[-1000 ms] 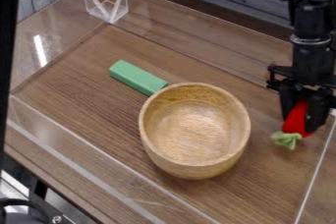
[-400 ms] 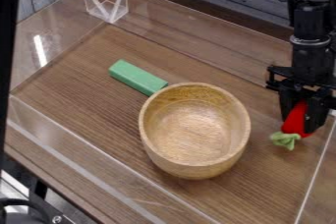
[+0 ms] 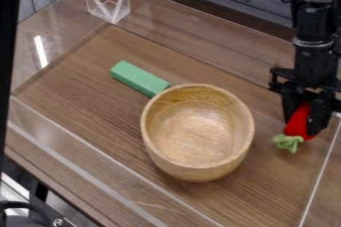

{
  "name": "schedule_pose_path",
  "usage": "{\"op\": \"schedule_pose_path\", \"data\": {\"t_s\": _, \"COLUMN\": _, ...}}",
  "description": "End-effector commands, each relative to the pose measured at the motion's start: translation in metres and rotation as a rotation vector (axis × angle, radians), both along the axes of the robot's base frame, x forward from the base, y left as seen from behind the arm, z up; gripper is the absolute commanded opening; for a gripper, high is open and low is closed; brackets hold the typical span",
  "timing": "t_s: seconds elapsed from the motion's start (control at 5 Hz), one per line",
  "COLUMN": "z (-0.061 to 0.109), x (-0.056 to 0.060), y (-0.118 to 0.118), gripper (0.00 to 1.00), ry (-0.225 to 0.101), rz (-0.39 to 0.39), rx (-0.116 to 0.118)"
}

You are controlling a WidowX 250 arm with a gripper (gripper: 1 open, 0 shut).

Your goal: Move the red object to the right side of the table

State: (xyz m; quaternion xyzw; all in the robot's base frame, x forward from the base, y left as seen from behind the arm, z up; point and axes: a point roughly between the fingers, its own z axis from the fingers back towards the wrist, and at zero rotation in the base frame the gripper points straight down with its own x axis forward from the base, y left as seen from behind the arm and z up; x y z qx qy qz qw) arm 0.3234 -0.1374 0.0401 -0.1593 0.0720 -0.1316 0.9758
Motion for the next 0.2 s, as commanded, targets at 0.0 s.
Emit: {"op": "schedule_pose_path", "data": {"t_s": 0.0, "z": 0.0101, "x": 0.0037, "y": 0.0037, "gripper": 0.0, "ry": -0.035, "rz": 0.006, "rx": -0.005}}
